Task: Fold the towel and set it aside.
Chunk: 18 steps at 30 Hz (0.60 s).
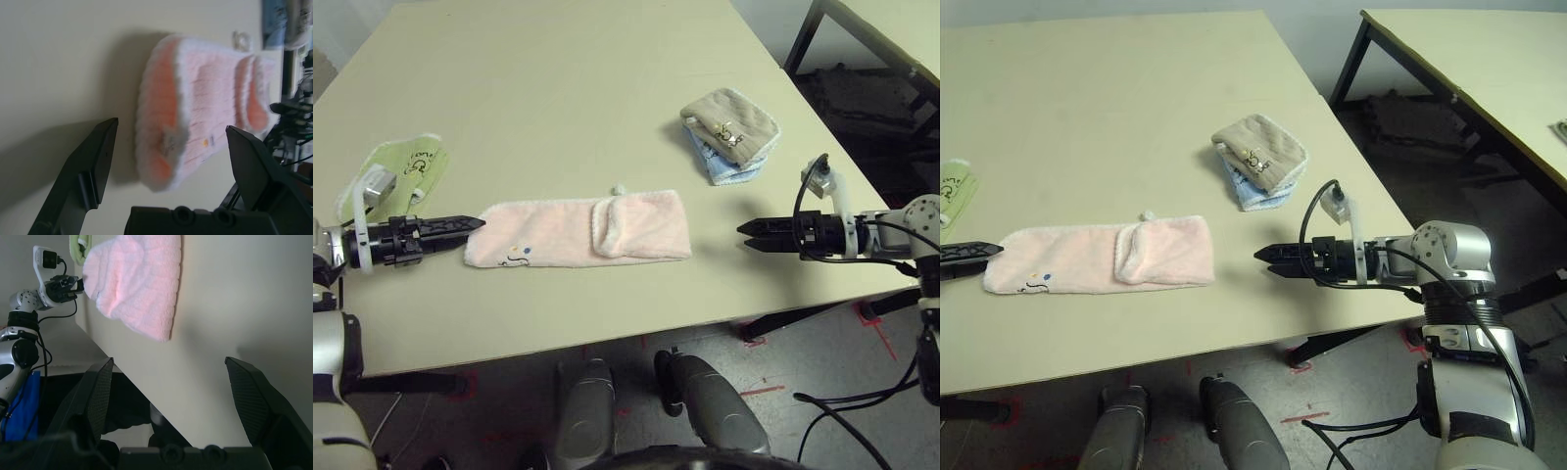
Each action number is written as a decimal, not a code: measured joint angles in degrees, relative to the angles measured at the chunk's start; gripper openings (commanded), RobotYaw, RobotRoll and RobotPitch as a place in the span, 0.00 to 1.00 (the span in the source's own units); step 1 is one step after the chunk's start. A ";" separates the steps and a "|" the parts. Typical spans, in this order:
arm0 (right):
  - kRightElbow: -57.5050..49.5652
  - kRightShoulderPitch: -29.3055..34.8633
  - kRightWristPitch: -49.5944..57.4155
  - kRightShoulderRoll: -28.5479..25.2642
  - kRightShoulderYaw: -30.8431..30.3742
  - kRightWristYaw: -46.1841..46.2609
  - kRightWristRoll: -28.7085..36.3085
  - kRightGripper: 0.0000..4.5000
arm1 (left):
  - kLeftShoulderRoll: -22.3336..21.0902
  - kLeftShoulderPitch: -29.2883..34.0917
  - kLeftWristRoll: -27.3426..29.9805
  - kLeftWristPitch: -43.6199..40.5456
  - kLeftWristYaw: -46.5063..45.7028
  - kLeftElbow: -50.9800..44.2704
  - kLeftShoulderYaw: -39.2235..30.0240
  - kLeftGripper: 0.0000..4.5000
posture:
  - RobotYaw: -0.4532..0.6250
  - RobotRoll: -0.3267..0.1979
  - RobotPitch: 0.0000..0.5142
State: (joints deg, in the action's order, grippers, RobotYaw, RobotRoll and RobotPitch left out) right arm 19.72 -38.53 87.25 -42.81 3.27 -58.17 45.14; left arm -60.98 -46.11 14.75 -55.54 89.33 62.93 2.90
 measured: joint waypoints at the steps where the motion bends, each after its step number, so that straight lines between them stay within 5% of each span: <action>1: 0.00 0.00 -0.02 0.03 0.13 0.19 0.00 0.99 | 0.06 -0.13 -0.52 -0.06 0.26 -0.07 0.30 1.00 | 0.33 0.62 0.39; 15: -2.17 3.42 0.35 1.26 2.84 3.03 0.19 0.99 | 4.35 -4.83 -4.21 -1.74 2.95 0.49 2.77 1.00 | 0.31 0.62 0.40; 18: -2.68 3.66 0.51 1.26 2.95 3.42 0.23 1.00 | 5.99 -5.22 -2.91 -3.60 3.12 -0.01 3.30 0.86 | 0.31 0.62 0.40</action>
State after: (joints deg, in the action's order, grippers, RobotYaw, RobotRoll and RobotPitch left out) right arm 17.04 -34.87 87.76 -41.56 6.22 -54.75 45.37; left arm -54.99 -51.33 11.84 -59.14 92.44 62.92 6.20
